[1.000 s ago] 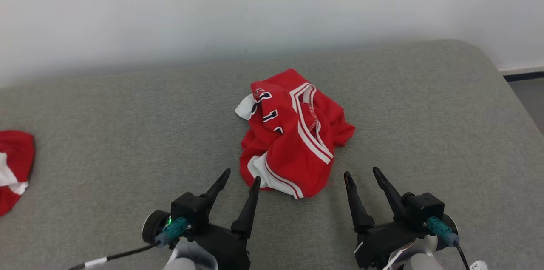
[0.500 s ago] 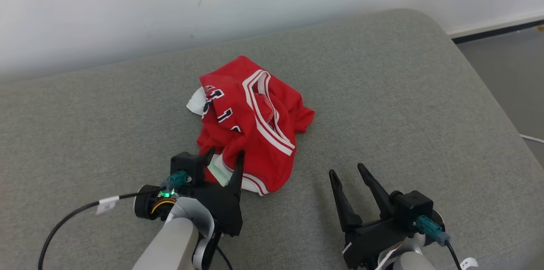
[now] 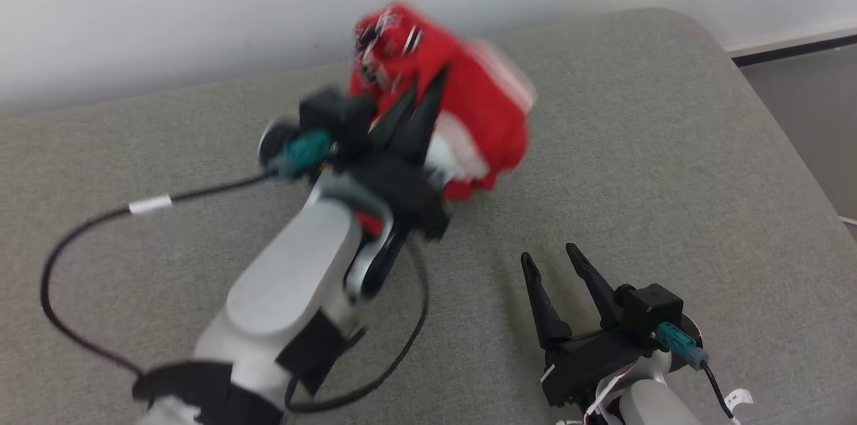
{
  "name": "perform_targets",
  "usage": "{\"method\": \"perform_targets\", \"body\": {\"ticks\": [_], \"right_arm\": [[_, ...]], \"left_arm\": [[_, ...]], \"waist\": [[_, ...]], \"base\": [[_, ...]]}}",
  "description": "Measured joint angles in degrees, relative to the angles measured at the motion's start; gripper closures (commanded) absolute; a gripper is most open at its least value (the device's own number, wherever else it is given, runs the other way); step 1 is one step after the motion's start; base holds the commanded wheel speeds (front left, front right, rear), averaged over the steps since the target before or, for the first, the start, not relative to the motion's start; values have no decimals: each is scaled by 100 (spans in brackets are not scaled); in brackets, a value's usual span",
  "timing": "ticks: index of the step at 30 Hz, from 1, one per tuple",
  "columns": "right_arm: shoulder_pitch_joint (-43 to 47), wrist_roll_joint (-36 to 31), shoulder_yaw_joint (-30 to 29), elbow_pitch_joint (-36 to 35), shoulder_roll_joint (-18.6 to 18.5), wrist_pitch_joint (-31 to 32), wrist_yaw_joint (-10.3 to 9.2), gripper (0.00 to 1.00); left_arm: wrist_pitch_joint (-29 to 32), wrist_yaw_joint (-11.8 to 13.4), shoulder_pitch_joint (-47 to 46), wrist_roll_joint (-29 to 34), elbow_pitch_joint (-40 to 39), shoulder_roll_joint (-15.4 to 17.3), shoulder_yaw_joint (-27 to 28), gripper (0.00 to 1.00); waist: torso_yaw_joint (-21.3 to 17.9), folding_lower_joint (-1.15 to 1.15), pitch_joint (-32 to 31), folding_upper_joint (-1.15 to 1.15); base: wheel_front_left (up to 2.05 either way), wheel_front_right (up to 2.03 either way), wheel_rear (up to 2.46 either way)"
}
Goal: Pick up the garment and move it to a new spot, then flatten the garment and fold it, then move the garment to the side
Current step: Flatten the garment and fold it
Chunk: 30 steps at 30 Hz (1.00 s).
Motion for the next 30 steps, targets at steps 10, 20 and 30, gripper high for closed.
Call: {"method": "perform_targets", "body": {"ticks": [10,20,30], "right_arm": [[-84,20,9,153,1,1,0,0],[-194,-85,-211,216,4,1,0,0],[-181,-119,-204,163,2,1,0,0]], "left_arm": [[-366,397,-1194,-1567,-1410,-25,-695,100],[-399,1273,309,-1755,169,302,-511,0],[-415,1692,1175,-1418,768,779,502,0]], "waist": [[157,-1,-134,0],[567,-1,-22,0],[801,-1,-7,0]], "base": [[0,0,0],[0,0,0],[0,0,0]]}}
